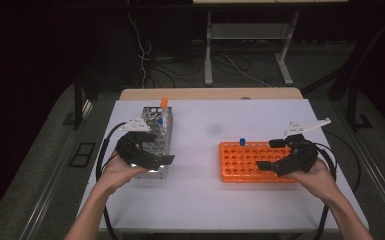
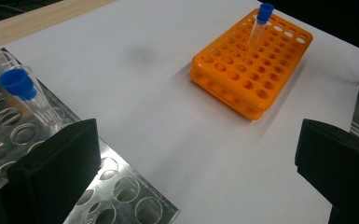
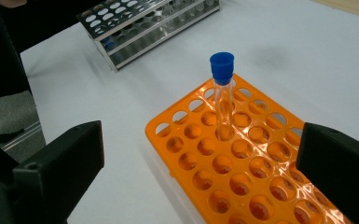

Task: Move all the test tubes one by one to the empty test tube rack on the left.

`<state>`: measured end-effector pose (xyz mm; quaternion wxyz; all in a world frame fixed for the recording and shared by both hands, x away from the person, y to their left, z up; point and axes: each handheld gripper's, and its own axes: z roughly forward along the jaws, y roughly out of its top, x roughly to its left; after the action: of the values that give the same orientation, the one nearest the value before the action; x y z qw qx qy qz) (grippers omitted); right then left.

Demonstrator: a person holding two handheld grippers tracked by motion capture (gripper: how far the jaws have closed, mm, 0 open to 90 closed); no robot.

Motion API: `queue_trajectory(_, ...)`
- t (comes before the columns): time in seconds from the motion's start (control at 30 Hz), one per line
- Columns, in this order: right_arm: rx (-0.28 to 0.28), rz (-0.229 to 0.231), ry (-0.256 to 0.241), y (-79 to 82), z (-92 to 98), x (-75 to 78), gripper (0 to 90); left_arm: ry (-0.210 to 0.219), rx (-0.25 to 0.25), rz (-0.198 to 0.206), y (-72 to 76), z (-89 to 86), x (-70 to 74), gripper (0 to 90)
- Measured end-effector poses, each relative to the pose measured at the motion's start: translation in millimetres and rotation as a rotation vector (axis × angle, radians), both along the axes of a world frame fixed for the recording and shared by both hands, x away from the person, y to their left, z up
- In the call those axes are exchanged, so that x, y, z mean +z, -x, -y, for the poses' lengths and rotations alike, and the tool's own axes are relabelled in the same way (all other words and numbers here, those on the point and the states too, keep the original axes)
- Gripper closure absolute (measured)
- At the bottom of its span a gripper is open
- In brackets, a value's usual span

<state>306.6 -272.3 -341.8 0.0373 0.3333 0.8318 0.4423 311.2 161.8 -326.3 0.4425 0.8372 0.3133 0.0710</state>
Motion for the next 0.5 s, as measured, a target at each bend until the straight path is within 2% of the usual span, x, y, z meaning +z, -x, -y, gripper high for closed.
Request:
queue_trajectory(0.27, 0.012, -0.015, 0.015, -16.5, -6.5, -7.9, 0.4, 0.01, -0.013, -0.006, 11.6, 0.6, -10.5, 0.0)
queue_trajectory(0.5, 0.033, -0.022, 0.066, -28.0, -18.2, -19.3, 0.5, 0.007, -0.019, -0.019, 15.3, 1.2, -21.0, 0.0)
